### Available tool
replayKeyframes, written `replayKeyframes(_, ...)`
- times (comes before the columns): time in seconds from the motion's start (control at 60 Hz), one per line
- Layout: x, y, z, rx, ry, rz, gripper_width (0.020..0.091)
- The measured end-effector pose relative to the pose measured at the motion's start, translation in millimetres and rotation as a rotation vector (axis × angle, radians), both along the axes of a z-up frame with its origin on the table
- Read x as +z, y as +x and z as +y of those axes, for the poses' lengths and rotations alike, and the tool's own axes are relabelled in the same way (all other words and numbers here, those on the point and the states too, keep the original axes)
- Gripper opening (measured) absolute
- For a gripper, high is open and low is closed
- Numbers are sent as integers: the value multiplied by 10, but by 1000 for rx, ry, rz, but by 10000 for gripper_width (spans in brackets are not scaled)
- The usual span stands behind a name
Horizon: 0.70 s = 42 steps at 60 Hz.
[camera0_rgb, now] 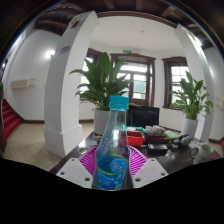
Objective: Pour water
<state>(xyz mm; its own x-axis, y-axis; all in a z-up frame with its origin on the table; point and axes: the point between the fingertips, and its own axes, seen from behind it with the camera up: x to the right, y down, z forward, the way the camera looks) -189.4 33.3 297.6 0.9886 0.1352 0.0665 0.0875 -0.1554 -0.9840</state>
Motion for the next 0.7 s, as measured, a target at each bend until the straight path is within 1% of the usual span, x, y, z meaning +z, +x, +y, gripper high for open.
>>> replayKeyframes(0.117,212,145,188,10,10,54,397)
replayKeyframes(0.133,299,181,309,11,7,59,397)
replayKeyframes(0.15,227,129,207,14,9,61,397)
replayKeyframes(0.3,487,293,495,22,-51,213,397)
replayKeyframes(0.417,825,739,831,-41,-84,517,397)
replayKeyframes(0.433,1049,816,943,-67,-101,569,399)
replayKeyframes(0.45,970,835,870,-70,-82,614,399)
replayKeyframes(0.55,1279,1332,1246,-129,-75,870,398)
replayKeyframes(0.567,1371,1356,1181,-143,-67,911,397)
replayKeyframes(0.65,1624,1727,1480,-178,-37,1097,396)
replayKeyframes(0.667,1694,1779,1435,-188,-32,1140,397)
replayKeyframes(0.7,1782,1930,1554,-202,-16,1213,397)
